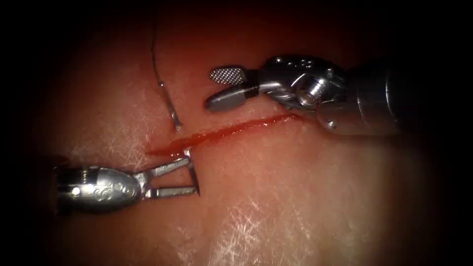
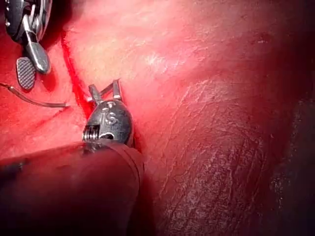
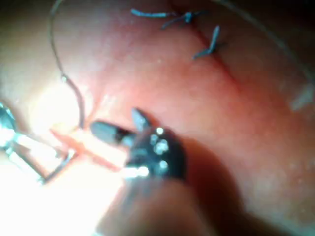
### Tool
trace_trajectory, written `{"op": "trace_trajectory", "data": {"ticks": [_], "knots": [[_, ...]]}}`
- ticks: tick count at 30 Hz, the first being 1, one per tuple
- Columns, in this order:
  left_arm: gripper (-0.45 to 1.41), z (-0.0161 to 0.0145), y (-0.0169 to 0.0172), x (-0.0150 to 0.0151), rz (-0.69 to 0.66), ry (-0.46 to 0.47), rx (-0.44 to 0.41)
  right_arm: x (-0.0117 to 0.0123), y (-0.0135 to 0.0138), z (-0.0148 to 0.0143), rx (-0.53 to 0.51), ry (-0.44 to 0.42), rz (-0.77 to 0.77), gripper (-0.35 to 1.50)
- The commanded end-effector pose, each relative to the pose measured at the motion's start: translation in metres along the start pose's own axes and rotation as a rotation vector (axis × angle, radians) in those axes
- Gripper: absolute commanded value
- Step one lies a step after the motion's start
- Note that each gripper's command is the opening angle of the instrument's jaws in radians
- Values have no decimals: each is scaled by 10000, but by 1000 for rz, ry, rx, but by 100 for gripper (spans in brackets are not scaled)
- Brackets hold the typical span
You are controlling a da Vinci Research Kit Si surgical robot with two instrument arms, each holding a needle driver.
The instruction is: Wound Closure
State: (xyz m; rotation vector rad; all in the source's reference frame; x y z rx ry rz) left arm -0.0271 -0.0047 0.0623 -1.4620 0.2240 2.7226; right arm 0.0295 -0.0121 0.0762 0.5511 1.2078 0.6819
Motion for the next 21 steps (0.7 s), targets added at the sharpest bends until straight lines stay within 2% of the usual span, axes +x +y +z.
{"op": "trace_trajectory", "data": {"ticks": [1, 7, 11, 21], "knots": [[39, 9, 7, -2, 28, -15, -5, -5, 1, 9, 3, 3, 1, 133], [53, 16, 14, -4, 133, -34, -5, -6, 1, 9, 4, 12, 1, 133], [53, 19, 10, -6, 190, -52, 0, -8, 0, 13, 10, 14, 0, 133], [53, 33, 2, -21, 232, -95, 19, -11, -1, 18, 13, 19, 3, 133]]}}
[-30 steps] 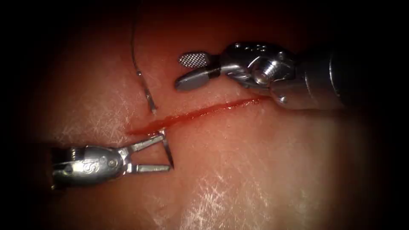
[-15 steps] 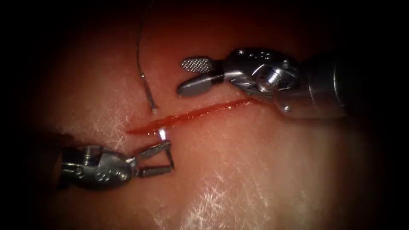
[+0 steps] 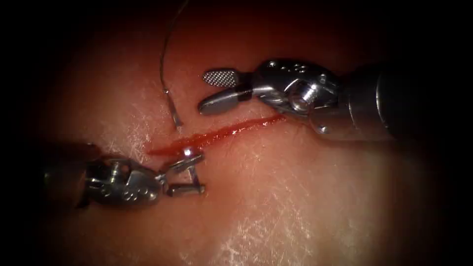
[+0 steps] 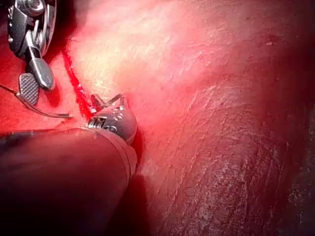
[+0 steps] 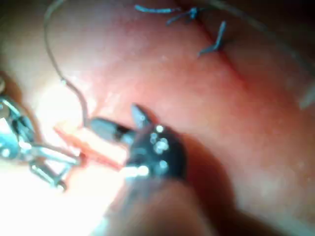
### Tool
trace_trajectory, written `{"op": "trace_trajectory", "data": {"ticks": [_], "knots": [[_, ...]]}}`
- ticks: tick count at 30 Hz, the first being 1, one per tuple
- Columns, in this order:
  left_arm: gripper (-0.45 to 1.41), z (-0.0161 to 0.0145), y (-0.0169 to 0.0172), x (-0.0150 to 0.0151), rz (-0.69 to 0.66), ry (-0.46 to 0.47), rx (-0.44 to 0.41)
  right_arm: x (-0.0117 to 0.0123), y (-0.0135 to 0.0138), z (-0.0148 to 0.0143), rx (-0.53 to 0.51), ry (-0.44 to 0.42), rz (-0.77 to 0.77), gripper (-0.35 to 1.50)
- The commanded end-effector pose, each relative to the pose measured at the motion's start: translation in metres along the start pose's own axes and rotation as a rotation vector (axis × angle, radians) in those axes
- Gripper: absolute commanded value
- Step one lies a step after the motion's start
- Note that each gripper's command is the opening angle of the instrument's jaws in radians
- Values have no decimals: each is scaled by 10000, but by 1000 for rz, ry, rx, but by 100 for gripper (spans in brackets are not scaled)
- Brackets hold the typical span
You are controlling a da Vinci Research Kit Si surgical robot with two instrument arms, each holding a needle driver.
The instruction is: Wound Closure
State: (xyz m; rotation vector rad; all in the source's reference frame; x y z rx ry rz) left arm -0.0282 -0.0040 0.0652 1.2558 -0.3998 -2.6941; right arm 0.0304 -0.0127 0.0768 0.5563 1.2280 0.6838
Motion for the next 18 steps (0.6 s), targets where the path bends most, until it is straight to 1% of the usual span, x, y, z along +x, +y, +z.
{"op": "trace_trajectory", "data": {"ticks": [1, 4, 7, 8, 9, 10, 11, 18], "knots": [[51, 8, 5, -1, 7, 0, 1, -5, 1, 8, 2, 2, 1, 133], [42, 11, 2, -3, 9, -8, 6, -6, 1, 9, 2, 5, 6, 133], [41, 11, 0, -6, 8, -15, 7, -6, 0, 9, 5, 4, 6, 133], [29, 9, -1, -9, 5, -23, 12, -6, 0, 9, 5, 4, 6, 133], [4, 6, 0, -12, 6, -30, 19, -6, 0, 9, 5, 4, 6, 133], [-10, 4, 0, -12, -9, -36, 22, -6, 0, 9, 5, 7, 7, 133], [-45, 2, 0, -11, -41, -46, 31, -5, 1, 9, 5, 7, 13, 133], [-45, -6, 6, 10, -164, -5, -4, -4, 1, 7, 7, 10, 20, 131]]}}
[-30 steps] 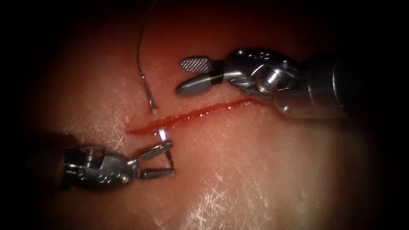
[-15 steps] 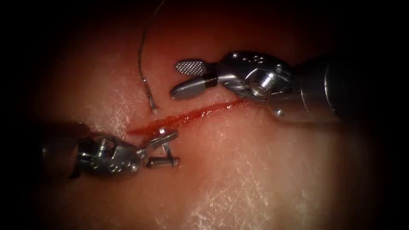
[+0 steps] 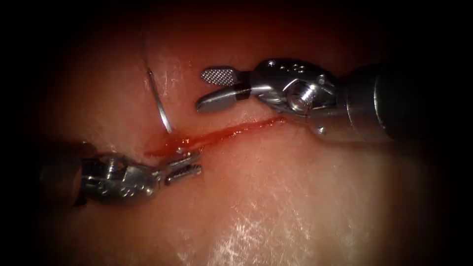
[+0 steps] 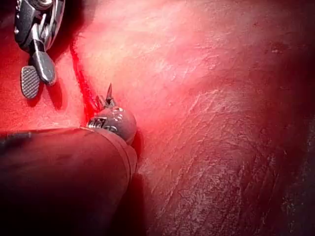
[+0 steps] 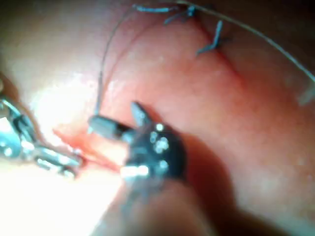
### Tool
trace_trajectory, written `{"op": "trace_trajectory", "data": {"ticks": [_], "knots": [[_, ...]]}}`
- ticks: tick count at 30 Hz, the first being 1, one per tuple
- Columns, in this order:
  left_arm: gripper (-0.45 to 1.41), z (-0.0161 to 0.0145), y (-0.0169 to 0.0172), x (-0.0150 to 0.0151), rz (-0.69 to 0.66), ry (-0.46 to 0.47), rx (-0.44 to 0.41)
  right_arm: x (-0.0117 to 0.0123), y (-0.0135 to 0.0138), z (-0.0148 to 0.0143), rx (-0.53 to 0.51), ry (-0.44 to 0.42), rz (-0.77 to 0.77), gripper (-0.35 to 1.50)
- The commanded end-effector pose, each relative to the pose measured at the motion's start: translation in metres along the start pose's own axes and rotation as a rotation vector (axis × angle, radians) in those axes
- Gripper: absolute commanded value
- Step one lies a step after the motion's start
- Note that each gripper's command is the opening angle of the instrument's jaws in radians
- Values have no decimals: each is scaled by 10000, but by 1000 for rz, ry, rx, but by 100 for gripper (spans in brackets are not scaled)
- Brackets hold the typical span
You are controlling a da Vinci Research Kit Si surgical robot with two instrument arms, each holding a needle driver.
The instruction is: Wound Closure
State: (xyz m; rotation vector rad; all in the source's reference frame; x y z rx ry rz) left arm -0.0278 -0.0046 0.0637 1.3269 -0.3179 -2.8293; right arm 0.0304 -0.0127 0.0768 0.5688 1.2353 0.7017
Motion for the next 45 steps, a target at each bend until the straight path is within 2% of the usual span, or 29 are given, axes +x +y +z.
{"op": "trace_trajectory", "data": {"ticks": [1, 5, 10, 12, 18, 24, 28, 29, 34, 41, 42, 45], "knots": [[-45, 8, 4, -1, -8, 5, -6, -4, 1, 8, 3, -1, 1, 131], [-45, -6, 5, 25, -99, 56, -60, -4, 0, 8, 3, -1, 1, 131], [-45, -34, 1, 72, -471, 228, -250, -5, 0, 8, 9, -2, 6, 131], [-45, -43, 2, 82, -555, 291, -318, -6, -1, 9, 12, -3, 18, 131], [-45, -61, 2, 97, -628, 360, -422, -7, -4, 9, 25, -6, 28, 131], [-45, -81, -3, 120, -655, 407, -480, -12, -12, 7, 66, -17, 73, 131], [-45, -92, -12, 136, -657, 416, -468, -14, -22, 2, 86, -20, 83, 131], [-45, -96, -21, 142, -631, 427, -440, -16, -28, -1, 98, -26, 82, 131], [-45, -117, -84, 146, -573, 434, -275, -17, -42, -4, 118, -31, 83, 131], [-45, -128, -155, 142, -530, 414, -173, -13, -47, -13, 127, -33, 88, 130], [-45, -130, -175, 141, -519, 418, -150, -11, -48, -19, 126, -33, 90, 130], [-45, -133, -197, 137, -509, 419, -127, -8, -53, -29, 134, -35, 106, 128]]}}
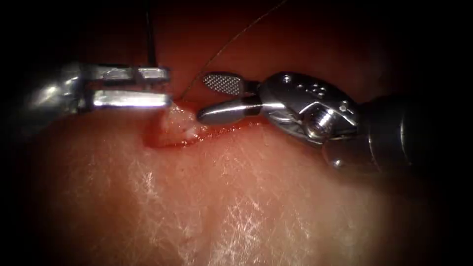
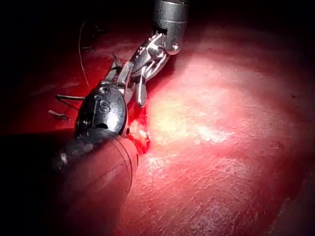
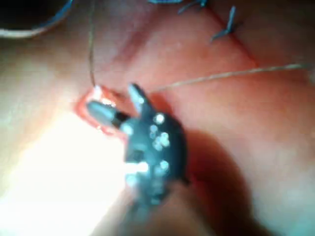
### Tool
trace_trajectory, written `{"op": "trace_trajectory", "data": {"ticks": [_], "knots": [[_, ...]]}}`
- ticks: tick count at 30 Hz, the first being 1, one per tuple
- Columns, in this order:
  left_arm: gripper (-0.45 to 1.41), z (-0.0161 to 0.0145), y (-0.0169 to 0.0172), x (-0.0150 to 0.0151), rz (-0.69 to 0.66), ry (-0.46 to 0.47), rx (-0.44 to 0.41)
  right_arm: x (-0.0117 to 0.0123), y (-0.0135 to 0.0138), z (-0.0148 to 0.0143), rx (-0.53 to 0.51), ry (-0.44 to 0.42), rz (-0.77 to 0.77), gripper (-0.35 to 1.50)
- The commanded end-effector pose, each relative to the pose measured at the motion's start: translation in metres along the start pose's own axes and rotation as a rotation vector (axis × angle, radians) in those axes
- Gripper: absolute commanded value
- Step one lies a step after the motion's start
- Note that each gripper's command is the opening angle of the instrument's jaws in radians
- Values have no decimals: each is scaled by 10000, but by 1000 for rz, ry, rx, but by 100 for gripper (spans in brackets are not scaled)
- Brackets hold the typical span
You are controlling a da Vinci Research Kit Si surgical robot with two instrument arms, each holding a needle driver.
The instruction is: Wound Closure
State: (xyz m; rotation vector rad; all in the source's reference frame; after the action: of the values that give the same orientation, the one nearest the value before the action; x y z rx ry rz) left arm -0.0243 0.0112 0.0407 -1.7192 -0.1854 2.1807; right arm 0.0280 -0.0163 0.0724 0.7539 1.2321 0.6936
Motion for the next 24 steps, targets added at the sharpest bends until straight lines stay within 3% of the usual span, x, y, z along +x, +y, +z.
{"op": "trace_trajectory", "data": {"ticks": [1, 4, 10, 16, 20, 24], "knots": [[-45, 6, -5, -4, 8, 1, 2, -5, -3, 2, 2, 1, 7, 128], [-45, 5, -24, -7, 33, -5, 29, -4, -17, -5, 7, 0, 47, 126], [-45, 7, -25, -21, 46, -6, 54, 1, -22, -4, 9, 0, 94, 126], [-45, 10, 7, -50, 81, -10, 63, 0, -22, -13, 31, -10, 188, 119], [-45, 21, 39, -78, 115, -4, 59, -2, -23, -16, 25, -15, 494, 113], [-45, 34, 72, -108, 153, 0, 57, -8, -24, -14, 22, -20, 560, 111]]}}
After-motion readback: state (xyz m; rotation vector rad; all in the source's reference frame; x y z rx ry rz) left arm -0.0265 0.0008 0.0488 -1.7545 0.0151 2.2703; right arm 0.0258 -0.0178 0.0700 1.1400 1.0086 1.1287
